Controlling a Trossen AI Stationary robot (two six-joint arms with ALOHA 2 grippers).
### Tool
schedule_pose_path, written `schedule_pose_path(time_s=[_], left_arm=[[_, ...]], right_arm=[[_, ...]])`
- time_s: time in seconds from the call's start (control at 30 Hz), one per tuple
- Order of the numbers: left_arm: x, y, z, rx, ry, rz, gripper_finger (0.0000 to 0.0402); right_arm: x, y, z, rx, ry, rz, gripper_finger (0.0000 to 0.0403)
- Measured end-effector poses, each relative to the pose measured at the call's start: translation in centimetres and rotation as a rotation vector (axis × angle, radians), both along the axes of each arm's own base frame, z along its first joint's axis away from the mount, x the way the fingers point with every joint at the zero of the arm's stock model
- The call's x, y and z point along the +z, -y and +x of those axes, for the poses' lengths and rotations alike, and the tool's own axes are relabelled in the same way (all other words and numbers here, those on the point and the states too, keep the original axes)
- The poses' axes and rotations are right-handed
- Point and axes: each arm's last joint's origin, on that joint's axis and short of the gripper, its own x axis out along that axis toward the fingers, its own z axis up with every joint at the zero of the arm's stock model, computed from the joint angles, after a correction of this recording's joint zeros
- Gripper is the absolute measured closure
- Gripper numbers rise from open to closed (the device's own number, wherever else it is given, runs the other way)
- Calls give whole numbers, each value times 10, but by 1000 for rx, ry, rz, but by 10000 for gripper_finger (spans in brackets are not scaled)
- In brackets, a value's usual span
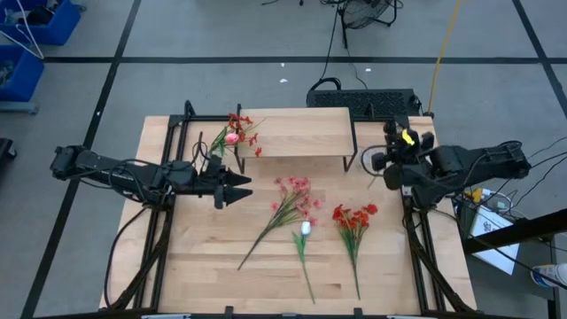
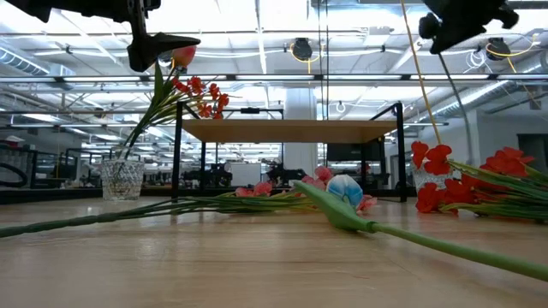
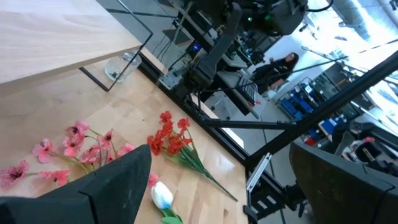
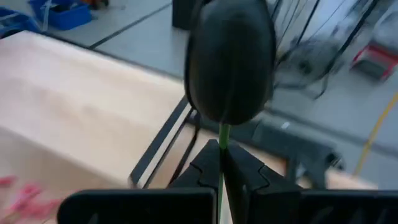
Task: Pick and place flowers into a vace then onto a shelf
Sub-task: Put the black flower into the right transparent vase
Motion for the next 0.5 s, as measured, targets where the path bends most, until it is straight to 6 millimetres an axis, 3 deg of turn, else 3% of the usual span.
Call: schedule_pose_path(time_s=[0.3, 0.5], left_arm=[[-1, -1, 0, 26, -5, -16, 16], [-1, -1, 0, 28, -5, -23, 16]], right_arm=[[26, 21, 20, 50, -20, -160, 403], [46, 36, 22, 33, -52, -279, 403]])
